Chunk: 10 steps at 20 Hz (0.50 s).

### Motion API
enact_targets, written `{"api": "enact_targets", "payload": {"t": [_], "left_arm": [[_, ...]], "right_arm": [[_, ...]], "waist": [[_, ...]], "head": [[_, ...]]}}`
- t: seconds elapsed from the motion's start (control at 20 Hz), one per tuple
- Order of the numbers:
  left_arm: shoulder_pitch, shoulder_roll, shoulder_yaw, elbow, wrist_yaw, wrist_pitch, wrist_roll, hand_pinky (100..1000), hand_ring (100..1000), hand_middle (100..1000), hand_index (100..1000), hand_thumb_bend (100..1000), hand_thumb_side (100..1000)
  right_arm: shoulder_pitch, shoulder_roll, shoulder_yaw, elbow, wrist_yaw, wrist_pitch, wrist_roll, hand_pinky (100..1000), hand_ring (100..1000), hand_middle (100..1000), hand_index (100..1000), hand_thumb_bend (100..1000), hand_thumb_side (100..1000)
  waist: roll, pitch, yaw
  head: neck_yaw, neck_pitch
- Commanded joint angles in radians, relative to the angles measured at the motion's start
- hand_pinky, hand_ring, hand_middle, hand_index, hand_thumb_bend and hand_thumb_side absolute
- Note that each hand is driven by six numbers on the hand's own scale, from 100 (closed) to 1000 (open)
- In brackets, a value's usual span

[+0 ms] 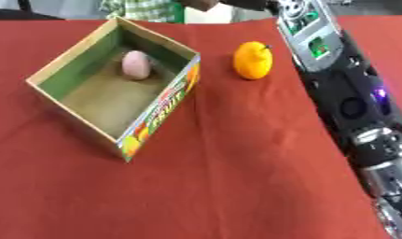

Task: Pick up objects on the table and place them in the box.

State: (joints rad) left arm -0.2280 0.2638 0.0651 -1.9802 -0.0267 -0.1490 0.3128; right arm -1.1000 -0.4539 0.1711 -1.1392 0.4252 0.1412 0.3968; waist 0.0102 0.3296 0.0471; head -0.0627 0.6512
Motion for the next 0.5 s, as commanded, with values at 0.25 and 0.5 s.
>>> {"api": "enact_targets", "payload": {"t": [0.25,0.5], "left_arm": [[-0.002,0.014,0.013,-0.02,-0.004,0.001,0.004,576,583,636,730,100,646],[-0.003,0.014,0.015,-0.02,-0.004,0.002,0.006,576,584,636,730,100,647]], "right_arm": [[0.035,-0.102,-0.012,0.004,0.096,-0.062,0.065,986,996,901,1000,640,787],[0.076,-0.136,-0.005,0.011,0.126,-0.081,0.089,981,1000,903,1000,645,770]], "waist": [[0.0,-0.027,-0.007],[-0.003,-0.029,-0.011]], "head": [[0.014,0.004],[0.021,0.005]]}}
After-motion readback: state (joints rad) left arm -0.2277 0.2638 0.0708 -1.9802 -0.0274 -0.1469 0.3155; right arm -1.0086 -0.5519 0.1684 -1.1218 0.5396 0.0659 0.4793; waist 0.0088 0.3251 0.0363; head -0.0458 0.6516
